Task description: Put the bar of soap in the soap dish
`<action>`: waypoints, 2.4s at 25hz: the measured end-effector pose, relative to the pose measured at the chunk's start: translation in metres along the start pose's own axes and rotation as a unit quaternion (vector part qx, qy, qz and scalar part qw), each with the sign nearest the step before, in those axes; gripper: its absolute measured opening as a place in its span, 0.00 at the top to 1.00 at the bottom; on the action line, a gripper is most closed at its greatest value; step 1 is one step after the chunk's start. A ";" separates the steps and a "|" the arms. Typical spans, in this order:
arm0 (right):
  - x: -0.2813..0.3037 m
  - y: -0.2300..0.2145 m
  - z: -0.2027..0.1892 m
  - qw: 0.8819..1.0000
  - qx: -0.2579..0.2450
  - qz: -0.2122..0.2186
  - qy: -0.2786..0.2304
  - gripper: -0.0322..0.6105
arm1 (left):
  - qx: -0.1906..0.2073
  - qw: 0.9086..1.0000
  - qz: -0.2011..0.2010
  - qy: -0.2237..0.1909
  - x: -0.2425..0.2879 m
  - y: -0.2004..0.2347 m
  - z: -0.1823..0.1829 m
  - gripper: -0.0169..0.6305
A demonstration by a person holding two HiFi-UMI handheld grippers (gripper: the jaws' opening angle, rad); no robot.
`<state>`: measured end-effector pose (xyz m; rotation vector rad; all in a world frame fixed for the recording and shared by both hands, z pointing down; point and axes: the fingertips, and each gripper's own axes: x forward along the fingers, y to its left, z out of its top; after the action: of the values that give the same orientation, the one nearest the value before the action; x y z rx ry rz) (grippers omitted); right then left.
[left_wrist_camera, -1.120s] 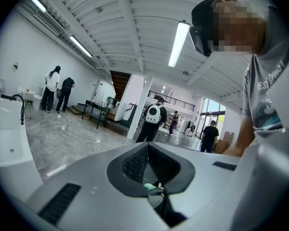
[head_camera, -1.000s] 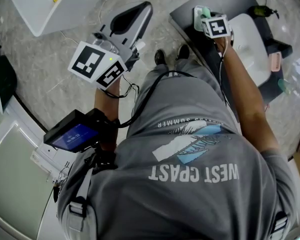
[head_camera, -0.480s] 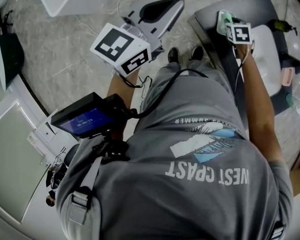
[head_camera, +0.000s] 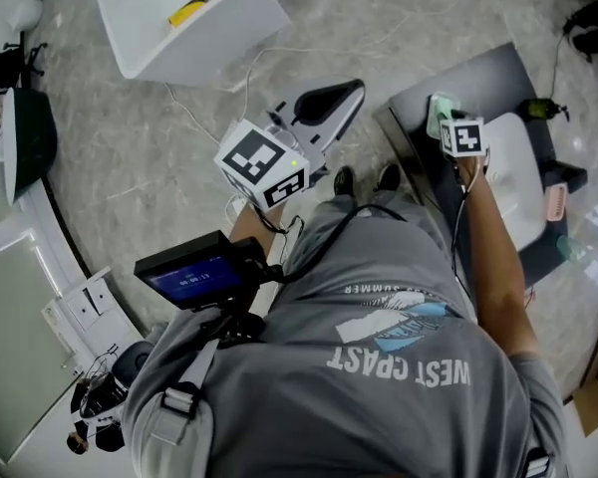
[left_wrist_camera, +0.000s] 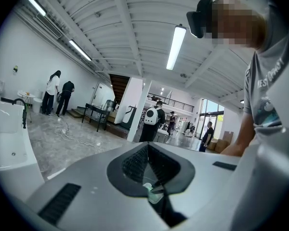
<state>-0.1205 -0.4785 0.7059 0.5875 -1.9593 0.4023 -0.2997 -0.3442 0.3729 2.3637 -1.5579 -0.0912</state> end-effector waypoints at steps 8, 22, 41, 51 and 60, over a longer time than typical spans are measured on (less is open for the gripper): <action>-0.007 0.003 -0.018 1.000 0.014 0.017 -0.007 0.76 | 0.013 1.000 -0.016 0.016 -0.004 -0.010 -0.007 0.96; -0.036 0.002 0.006 0.996 0.039 0.042 -0.070 0.76 | 0.027 0.999 -0.036 -0.001 -0.004 -0.016 -0.003 0.96; -0.287 0.018 0.049 0.929 0.079 0.023 -0.361 0.94 | 0.064 0.990 -0.120 -0.024 0.003 -0.089 -0.002 0.96; -0.438 0.052 -0.058 0.871 0.048 0.053 -0.486 0.94 | 0.094 0.988 -0.122 -0.015 -0.002 -0.216 -0.048 0.96; -0.497 0.077 -0.164 0.856 0.066 0.078 -0.506 0.94 | 0.100 0.987 -0.127 0.015 -0.026 -0.313 -0.103 0.96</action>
<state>0.1420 -0.2173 0.3281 0.8286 -3.0259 0.3540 -0.0100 -0.1848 0.3779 2.6967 -1.2979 0.0480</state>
